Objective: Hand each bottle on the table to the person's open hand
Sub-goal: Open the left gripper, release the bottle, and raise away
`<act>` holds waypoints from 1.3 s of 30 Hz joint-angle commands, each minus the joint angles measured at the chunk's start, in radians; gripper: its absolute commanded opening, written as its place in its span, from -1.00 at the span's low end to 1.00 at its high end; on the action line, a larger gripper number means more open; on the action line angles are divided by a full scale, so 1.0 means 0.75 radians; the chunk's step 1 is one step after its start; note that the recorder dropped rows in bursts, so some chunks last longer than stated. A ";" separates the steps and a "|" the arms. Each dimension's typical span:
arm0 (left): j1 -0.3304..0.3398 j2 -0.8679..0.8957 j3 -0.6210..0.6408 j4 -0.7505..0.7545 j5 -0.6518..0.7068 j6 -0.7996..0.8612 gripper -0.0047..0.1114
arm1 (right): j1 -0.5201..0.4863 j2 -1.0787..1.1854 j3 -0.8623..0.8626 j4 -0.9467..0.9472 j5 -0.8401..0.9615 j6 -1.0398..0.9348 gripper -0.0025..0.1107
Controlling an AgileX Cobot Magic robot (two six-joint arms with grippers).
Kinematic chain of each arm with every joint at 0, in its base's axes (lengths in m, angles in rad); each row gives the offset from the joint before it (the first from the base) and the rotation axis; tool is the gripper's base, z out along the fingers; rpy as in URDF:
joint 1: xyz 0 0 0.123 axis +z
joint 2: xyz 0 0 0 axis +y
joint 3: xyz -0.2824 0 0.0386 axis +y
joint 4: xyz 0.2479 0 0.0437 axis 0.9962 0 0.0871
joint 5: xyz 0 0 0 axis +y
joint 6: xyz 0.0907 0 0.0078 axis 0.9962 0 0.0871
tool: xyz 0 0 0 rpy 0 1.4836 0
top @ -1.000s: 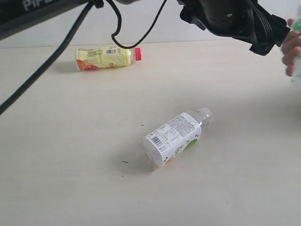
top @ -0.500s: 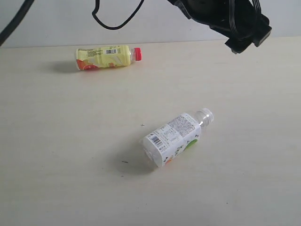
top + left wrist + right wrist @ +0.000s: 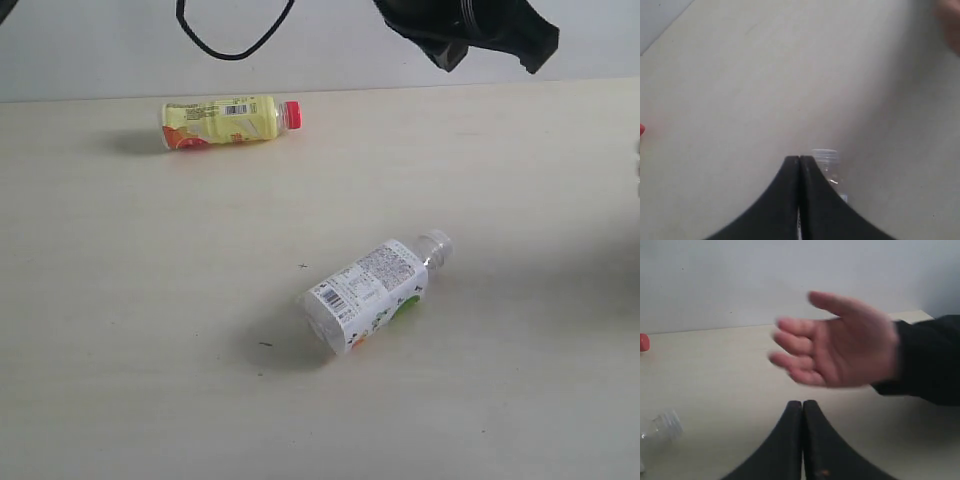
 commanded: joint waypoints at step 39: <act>0.283 -0.013 0.212 -0.578 0.103 0.464 -0.92 | 0.004 -0.007 0.006 -0.002 -0.010 -0.001 -0.96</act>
